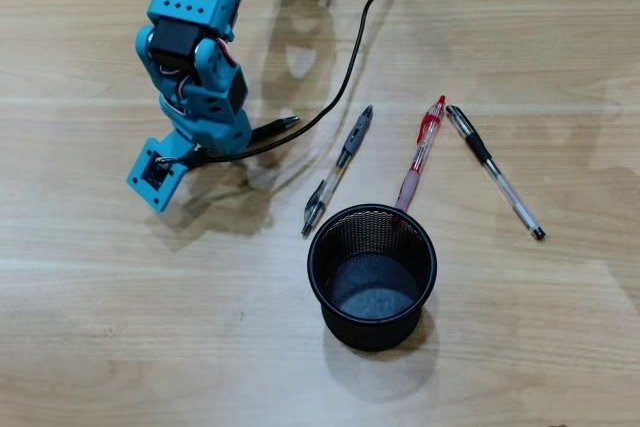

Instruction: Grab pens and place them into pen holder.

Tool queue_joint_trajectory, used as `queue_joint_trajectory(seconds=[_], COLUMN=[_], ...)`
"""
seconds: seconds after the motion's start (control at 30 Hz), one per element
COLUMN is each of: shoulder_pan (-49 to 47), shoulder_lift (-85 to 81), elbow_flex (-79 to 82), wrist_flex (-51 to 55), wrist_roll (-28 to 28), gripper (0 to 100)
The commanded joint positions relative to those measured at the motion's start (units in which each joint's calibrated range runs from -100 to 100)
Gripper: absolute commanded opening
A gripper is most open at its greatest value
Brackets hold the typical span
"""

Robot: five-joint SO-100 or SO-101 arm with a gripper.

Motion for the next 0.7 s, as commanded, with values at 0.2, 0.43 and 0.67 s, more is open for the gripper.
queue_joint_trajectory(seconds=[0.2, 0.43, 0.67], shoulder_pan=[0.36, 2.09, 3.27], shoulder_lift=[-0.34, -1.26, -6.3], elbow_flex=[-2.01, -2.82, -7.41], wrist_flex=[-0.78, -0.61, 0.08], wrist_roll=[-0.27, 0.04, 0.65], gripper=[3, 2, 2])
